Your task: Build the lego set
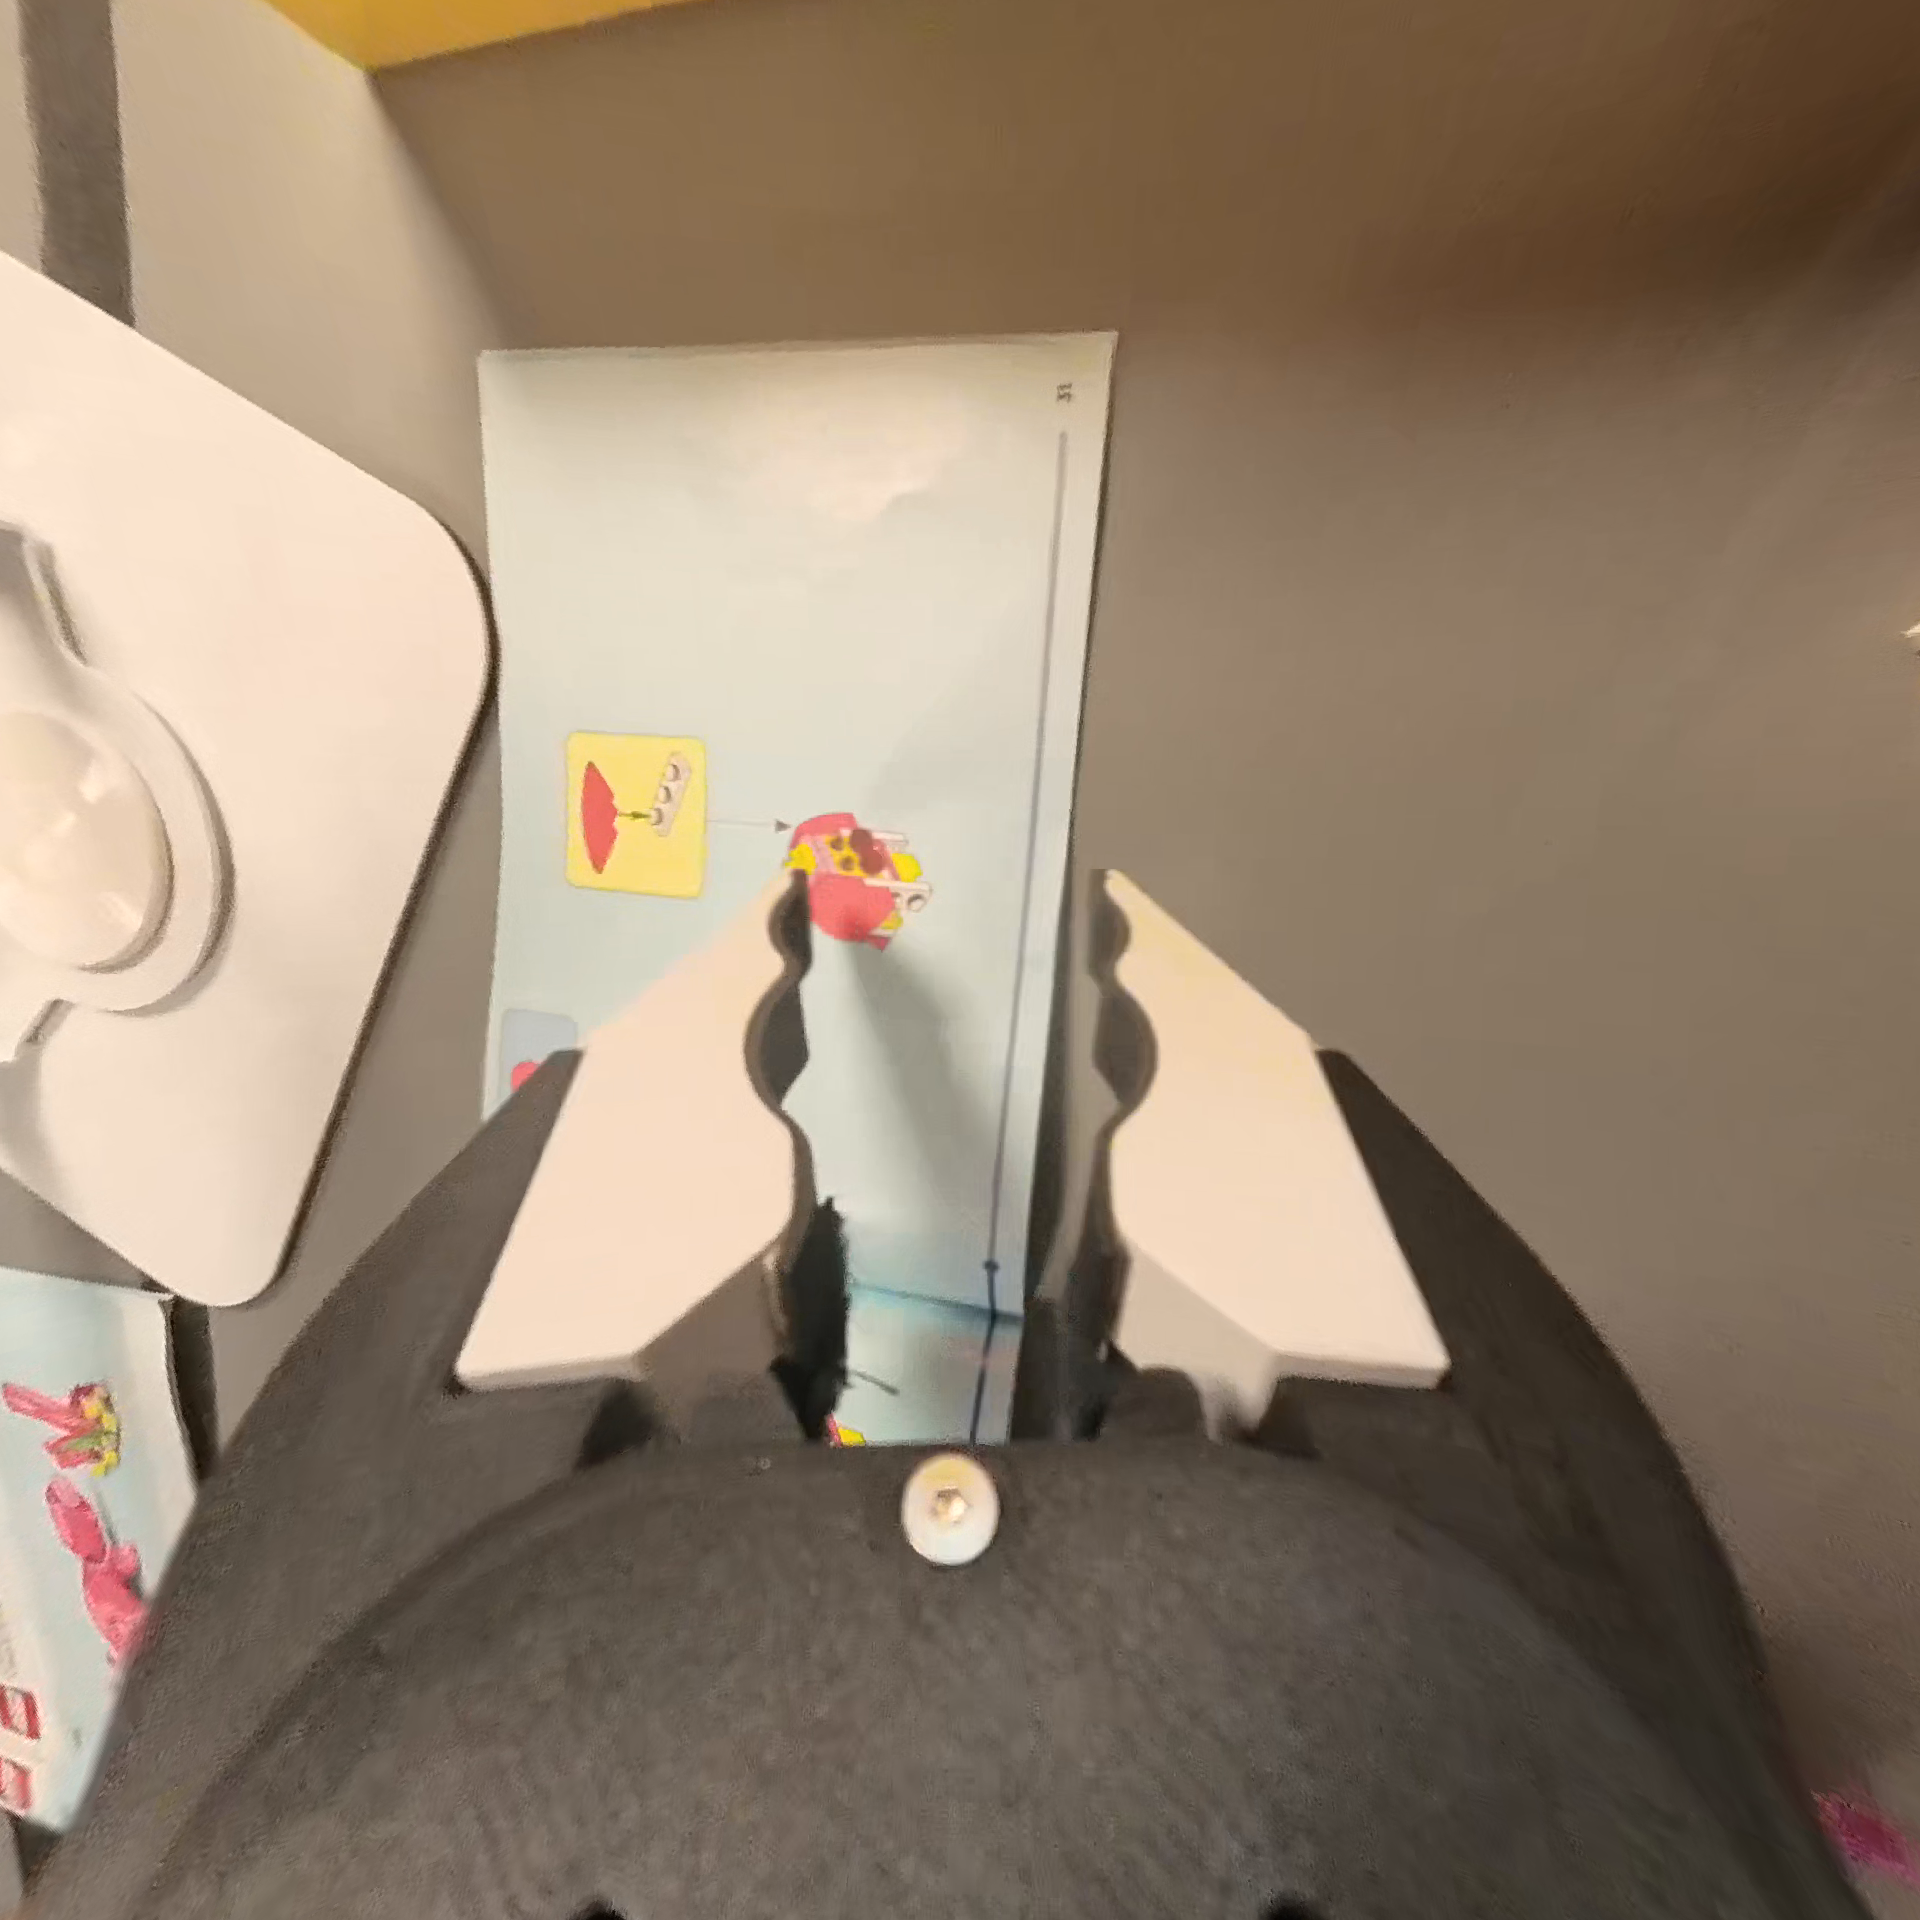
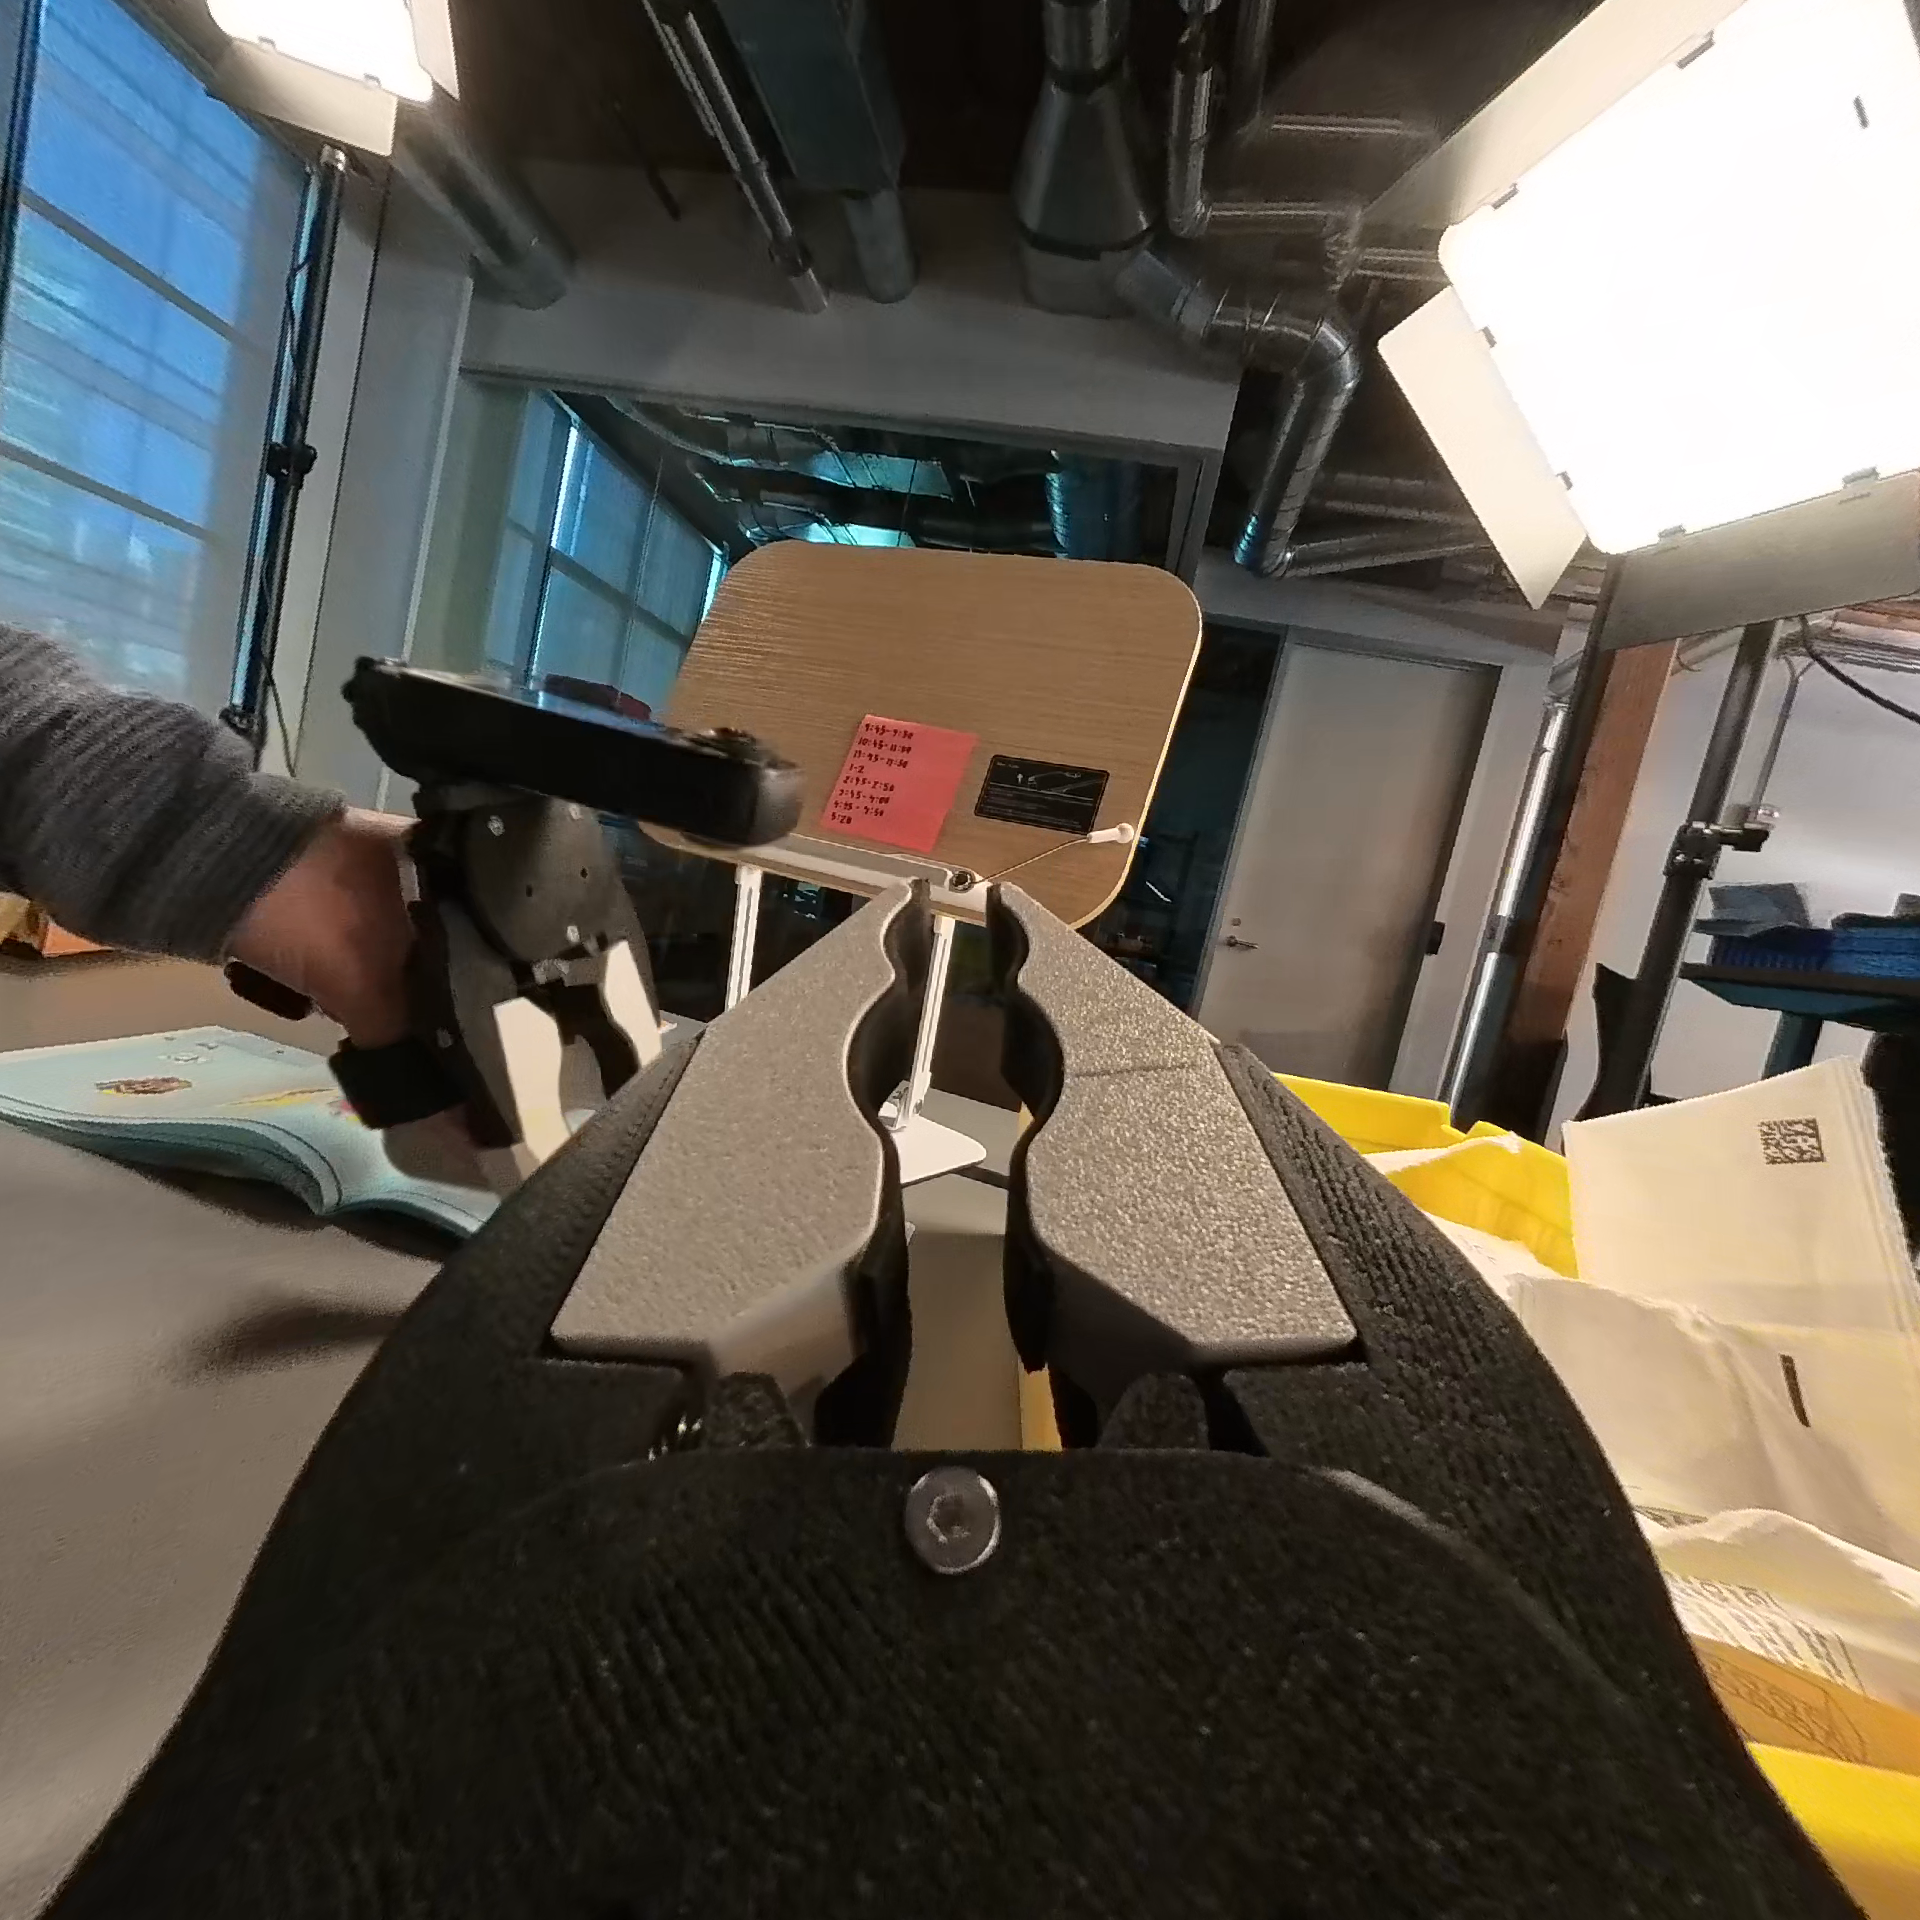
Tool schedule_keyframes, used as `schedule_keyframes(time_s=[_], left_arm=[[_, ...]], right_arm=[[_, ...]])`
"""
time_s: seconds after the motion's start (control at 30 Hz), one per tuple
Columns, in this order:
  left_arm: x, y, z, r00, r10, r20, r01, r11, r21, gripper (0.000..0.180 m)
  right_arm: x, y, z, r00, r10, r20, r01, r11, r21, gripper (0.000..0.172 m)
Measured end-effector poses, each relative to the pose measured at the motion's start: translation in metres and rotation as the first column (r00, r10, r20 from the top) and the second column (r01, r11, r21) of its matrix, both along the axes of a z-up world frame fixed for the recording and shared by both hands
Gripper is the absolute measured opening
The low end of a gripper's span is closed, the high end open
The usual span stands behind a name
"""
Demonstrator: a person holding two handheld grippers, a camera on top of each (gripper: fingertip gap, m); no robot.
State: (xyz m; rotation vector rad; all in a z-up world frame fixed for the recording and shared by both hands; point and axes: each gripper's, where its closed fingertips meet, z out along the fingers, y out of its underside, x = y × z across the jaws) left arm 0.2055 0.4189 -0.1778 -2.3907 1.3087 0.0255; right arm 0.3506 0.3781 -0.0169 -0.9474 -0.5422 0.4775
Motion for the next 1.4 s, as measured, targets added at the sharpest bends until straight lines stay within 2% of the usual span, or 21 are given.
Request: schedule_keyframes(time_s=[0.1, 0.23, 0.37, 0.83, 0.93, 1.07, 1.27, 1.4], left_arm=[[0.0, -0.003, -0.002, 0.999, -0.021, -0.049, 0.02, 1.0, -0.019, 0.063], [-0.009, 0.002, 0.0, 0.993, -0.022, -0.119, 0.024, 1.0, 0.012, 0.052], [-0.004, -0.004, 0.001, 0.999, 0.025, -0.039, -0.025, 0.999, -0.02, 0.035], [0.001, -0.009, 0.005, 0.98, 0.147, 0.133, -0.132, 0.985, -0.112, 0.003], [0.003, -0.005, 0.007, 0.97, 0.169, 0.172, -0.154, 0.983, -0.098, 0.0], [-0.001, 0.009, 0.013, 0.972, 0.162, 0.168, -0.162, 0.987, -0.014, 0.002], [0.022, 0.011, 0.009, 0.99, 0.044, 0.134, -0.049, 0.998, 0.034, 0.04], [0.032, 0.016, 0.003, 0.997, -0.01, 0.077, 0.004, 0.997, 0.071, 0.049]], right_arm=[[0.0, 0.0, 0.0, 1.0, 0.0, 0.002, 0.0, 1.0, -0.001, 0.008], [0.0, 0.0, 0.0, 1.0, 0.0, 0.003, 0.0, 1.0, -0.001, 0.008], [-0.001, 0.0, 0.0, 1.0, -0.001, 0.003, 0.001, 1.0, -0.001, 0.008], [-0.002, 0.0, -0.001, 1.0, 0.0, 0.007, 0.0, 1.0, -0.001, 0.008], [-0.002, 0.0, -0.001, 1.0, 0.0, 0.008, 0.0, 1.0, -0.001, 0.008], [-0.002, 0.0, -0.001, 1.0, -0.001, 0.009, 0.001, 1.0, -0.001, 0.008], [-0.003, 0.0, -0.001, 1.0, -0.001, 0.011, 0.001, 1.0, -0.001, 0.008], [-0.003, 0.0, -0.001, 1.0, -0.001, 0.012, 0.001, 1.0, -0.001, 0.008]])
